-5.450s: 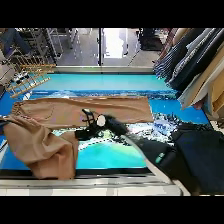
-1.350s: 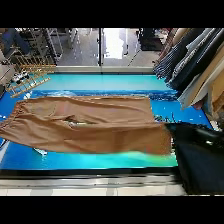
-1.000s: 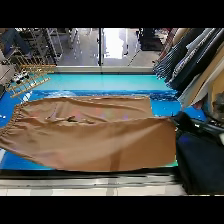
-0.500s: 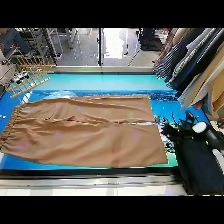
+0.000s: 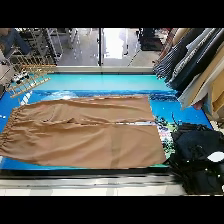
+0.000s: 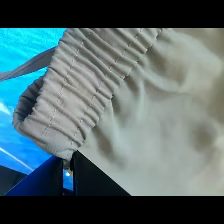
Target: Fold the clothes and pants, and hang the long-sleeved shirts on hangers.
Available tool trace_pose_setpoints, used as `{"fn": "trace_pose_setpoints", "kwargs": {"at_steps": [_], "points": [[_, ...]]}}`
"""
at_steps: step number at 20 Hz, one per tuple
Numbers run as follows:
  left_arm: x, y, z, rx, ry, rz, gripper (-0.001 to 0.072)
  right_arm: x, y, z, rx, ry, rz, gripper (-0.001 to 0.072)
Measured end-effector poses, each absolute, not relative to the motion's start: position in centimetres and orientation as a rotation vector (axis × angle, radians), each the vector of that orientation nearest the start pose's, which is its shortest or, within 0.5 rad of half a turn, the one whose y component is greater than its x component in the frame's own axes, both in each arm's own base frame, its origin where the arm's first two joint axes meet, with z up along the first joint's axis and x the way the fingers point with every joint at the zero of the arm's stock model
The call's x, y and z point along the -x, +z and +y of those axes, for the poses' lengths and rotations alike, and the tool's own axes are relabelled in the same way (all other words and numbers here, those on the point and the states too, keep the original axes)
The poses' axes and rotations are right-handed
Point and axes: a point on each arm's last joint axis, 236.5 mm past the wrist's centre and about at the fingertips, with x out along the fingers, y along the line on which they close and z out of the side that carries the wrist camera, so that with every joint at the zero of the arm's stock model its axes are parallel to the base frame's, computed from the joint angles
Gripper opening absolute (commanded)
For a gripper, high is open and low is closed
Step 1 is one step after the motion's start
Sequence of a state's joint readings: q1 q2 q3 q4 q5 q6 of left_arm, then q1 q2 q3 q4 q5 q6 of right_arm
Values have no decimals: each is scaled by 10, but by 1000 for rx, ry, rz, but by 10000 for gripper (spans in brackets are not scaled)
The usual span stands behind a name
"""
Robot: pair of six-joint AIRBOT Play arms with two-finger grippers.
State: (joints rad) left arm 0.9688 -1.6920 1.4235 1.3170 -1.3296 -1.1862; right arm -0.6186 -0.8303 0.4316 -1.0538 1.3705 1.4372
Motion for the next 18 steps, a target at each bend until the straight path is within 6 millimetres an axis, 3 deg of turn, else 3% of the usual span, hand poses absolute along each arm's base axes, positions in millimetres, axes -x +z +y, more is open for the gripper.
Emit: {"fn": "trace_pose_setpoints", "kwargs": {"at_steps": [3,8,10,12,13,15,18], "points": [[-279,-70,302,668,333,1364,15,-177,-77,11,-960,-98,1469,433],[-280,-69,301,672,330,1360,14,-212,-95,-2,-1063,-171,1321,419],[-280,-69,301,673,330,1360,15,-219,-100,-2,-1094,-175,1302,333],[-280,-69,301,674,328,1361,16,-223,-105,0,-1094,-168,1302,62],[-280,-69,300,677,327,1361,17,-225,-108,1,-1079,-167,1301,24],[-279,-68,297,684,312,1367,15,-231,-107,5,-1050,-150,1292,22],[-275,-56,291,686,270,1387,13,-247,-79,10,-961,-64,1241,20]]}}
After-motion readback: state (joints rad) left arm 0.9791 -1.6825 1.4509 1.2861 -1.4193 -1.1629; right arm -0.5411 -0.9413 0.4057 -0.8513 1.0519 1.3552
